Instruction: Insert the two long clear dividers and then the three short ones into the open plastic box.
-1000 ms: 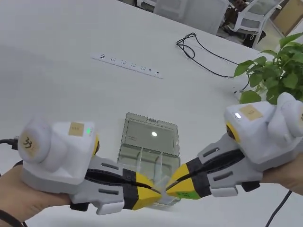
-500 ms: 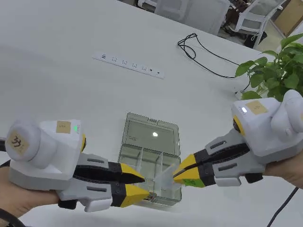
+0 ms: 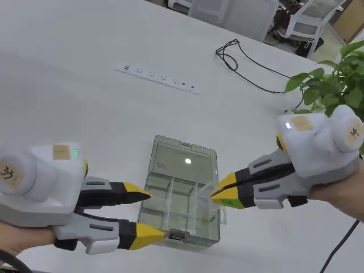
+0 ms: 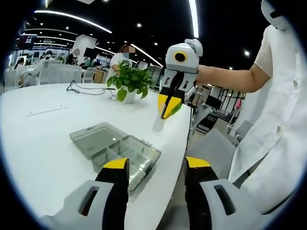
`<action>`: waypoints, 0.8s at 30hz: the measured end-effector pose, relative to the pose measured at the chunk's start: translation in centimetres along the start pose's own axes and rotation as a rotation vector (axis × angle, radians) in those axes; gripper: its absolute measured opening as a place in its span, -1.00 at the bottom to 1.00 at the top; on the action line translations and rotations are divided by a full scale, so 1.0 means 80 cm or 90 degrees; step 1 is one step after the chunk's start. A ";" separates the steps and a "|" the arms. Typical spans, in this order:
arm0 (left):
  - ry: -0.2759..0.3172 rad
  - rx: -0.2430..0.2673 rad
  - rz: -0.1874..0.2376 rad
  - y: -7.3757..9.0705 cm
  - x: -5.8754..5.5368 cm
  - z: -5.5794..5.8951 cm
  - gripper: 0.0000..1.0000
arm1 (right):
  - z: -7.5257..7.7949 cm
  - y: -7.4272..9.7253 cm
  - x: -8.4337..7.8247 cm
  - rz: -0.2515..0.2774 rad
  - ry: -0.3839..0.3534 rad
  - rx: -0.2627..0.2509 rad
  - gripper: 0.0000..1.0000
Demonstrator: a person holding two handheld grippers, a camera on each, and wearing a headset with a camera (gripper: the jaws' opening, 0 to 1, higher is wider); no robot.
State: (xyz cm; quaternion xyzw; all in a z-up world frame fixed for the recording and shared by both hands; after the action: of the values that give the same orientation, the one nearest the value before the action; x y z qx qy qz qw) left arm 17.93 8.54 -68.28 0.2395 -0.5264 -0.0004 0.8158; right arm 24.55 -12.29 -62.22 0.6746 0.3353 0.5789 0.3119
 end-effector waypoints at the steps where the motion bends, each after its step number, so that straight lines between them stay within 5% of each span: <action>1: 0.000 0.003 0.001 0.001 -0.001 -0.001 -0.04 | 0.002 -0.002 -0.001 -0.001 -0.001 -0.002 -0.95; 24: 0.003 0.056 -0.029 -0.005 -0.023 -0.021 0.66 | 0.044 -0.034 -0.024 -0.011 -0.009 -0.024 -0.95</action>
State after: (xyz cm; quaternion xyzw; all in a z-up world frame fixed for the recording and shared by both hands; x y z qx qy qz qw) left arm 18.64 9.33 -70.56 0.2871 -0.5181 0.0045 0.8056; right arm 27.57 -12.37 -65.99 0.6694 0.3281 0.5778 0.3322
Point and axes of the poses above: the centre of the closed fingertips' face, and the gripper's own axes: y roughly backward along the fingers, z roughly to its right, x roughly out of its top, the point moved 9 cm from there along y, roughly backward along the fingers, and after that the axes turned 7 degrees about -z, right-handed, at the moved point
